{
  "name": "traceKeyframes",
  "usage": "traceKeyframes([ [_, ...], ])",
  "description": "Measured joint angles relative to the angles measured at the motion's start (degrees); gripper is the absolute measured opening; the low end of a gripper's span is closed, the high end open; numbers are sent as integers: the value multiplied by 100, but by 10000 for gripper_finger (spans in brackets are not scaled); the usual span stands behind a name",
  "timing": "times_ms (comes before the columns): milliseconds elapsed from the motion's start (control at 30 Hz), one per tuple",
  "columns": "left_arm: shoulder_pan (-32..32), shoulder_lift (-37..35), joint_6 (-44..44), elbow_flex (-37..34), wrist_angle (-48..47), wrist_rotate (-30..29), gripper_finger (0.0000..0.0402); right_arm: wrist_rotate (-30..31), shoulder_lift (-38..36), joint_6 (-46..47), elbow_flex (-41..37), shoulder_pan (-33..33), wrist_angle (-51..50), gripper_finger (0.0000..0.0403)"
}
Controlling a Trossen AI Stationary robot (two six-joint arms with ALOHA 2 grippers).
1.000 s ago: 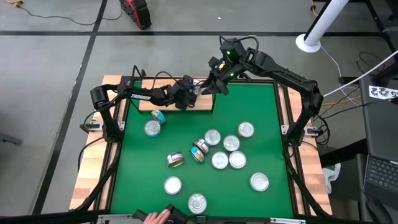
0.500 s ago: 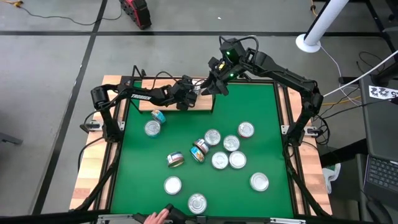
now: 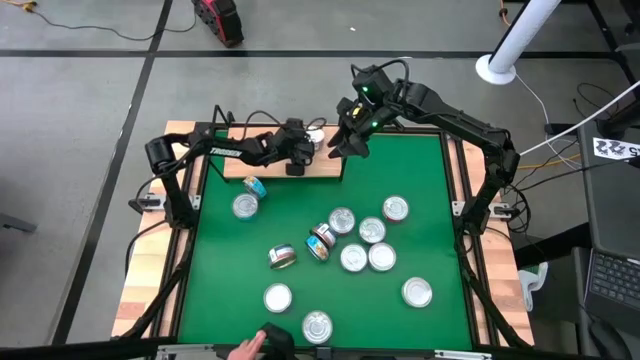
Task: Stack canned seafood by type on shelf
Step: Put the blue pink tuna can on the shelf, then put the yellow blue tuna can on the shelf
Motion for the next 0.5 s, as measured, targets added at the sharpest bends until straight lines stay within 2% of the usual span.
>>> traceKeyframes([
  [67,69,0,-2,-2,58,256,269,152,0,-89,0,0,-83,262],
  [233,212,0,-235,-2,95,1369,269,408,2,-133,0,0,-245,262],
  [433,108,-42,-297,-4,127,1348,269,413,2,-208,-2,0,-365,262],
  [500,-20,-109,-299,-6,183,1179,269,423,2,-268,-2,0,-479,262],
])
